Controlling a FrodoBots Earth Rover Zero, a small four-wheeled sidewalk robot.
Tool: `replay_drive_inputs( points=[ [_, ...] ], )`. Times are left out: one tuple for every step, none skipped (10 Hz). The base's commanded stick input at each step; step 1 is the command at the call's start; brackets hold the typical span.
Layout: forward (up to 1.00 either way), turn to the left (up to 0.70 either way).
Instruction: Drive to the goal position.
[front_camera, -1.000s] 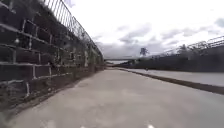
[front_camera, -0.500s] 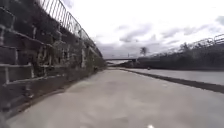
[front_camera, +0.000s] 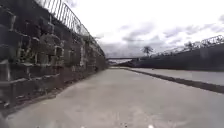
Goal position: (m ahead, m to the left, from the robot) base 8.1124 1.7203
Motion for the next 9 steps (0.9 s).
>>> replay_drive_inputs(
  points=[
    [1.00,0.00],
    [1.00,0.00],
    [1.00,0.00],
    [1.00,0.00],
    [1.00,0.00],
    [1.00,0.00],
    [1.00,0.00],
    [1.00,0.00],
    [1.00,0.00]
  ],
)
